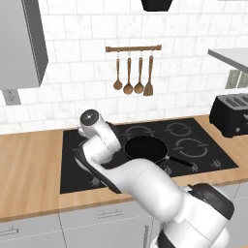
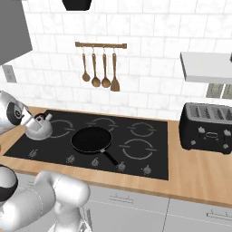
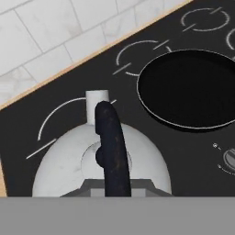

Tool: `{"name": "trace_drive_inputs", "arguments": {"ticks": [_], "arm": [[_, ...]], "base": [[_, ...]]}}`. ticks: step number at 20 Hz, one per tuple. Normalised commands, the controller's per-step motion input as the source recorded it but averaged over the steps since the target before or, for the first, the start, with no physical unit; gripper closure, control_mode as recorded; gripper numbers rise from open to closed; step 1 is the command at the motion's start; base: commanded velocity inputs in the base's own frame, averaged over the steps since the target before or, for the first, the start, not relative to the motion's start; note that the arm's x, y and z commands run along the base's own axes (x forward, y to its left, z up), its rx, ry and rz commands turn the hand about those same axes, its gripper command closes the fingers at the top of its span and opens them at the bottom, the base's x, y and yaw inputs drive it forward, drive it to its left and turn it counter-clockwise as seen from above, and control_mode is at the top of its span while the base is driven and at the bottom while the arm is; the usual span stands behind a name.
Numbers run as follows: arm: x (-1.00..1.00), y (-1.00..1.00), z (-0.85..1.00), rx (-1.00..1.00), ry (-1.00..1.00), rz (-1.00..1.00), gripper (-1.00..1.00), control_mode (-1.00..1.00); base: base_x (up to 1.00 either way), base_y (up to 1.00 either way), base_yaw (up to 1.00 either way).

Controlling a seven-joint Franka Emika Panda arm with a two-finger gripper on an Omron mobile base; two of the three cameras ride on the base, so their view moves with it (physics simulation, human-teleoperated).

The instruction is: Pick the kettle from the counter and place it on a stove burner. Then turn the burner on.

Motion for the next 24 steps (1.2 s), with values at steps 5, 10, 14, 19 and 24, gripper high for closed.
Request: {"name": "trace_drive_inputs", "arguments": {"ticks": [5,10,14,19,24], "arm": [[0.26,-0.17,-0.01,-0.08,0.00,0.05,1.00,-1.00],[0.31,-0.15,0.00,-0.04,0.00,0.04,1.00,-1.00],[0.47,0.00,-0.03,0.00,0.05,0.05,1.00,-1.00],[0.53,0.00,-0.17,-0.03,0.02,0.06,1.00,-1.00],[0.40,0.02,-0.22,-0.08,0.00,0.05,1.00,-1.00]], "base": [[0.00,0.00,0.00],[0.00,0.00,0.00],[0.00,0.00,0.00],[0.00,0.00,0.00],[0.00,0.00,0.00]]}}
